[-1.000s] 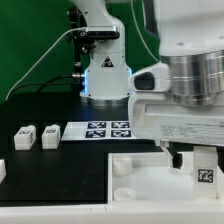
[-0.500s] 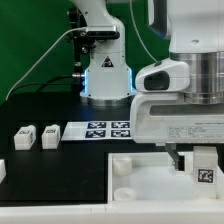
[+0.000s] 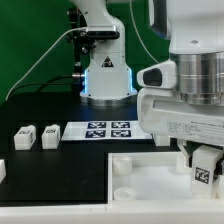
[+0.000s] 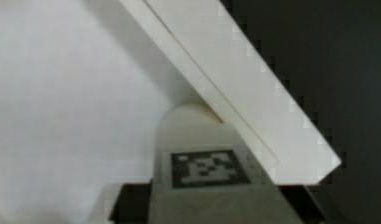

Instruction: Assemble one leg

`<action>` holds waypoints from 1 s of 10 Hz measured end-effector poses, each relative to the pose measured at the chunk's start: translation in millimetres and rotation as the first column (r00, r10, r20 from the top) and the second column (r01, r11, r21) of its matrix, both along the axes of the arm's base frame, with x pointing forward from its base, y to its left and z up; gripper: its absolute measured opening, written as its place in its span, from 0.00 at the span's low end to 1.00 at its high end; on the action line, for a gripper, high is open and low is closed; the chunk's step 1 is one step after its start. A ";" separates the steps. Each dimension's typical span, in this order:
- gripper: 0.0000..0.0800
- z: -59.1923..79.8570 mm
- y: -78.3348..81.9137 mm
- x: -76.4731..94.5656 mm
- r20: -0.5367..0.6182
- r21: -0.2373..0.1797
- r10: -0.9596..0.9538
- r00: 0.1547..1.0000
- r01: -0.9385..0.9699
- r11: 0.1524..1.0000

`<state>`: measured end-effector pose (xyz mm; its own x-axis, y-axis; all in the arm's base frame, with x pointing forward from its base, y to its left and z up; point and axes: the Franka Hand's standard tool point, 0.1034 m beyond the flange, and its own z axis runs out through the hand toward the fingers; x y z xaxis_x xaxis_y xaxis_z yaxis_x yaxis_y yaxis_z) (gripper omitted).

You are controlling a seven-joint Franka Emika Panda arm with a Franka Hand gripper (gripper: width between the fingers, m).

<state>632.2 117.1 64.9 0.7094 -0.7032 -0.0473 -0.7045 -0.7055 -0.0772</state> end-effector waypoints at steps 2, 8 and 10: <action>0.37 -0.5 1.5 1.7 -0.028 0.013 -0.289 0.957 0.289 0.957; 0.37 -2.9 8.0 3.1 -0.129 0.055 -0.896 0.426 0.905 0.422; 0.38 -3.0 7.5 3.2 -0.129 0.054 -0.898 0.421 0.907 0.417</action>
Offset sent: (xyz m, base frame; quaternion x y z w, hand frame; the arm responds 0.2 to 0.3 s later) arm 0.0094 -0.0136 -0.0082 0.0950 -0.0017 0.4069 0.9085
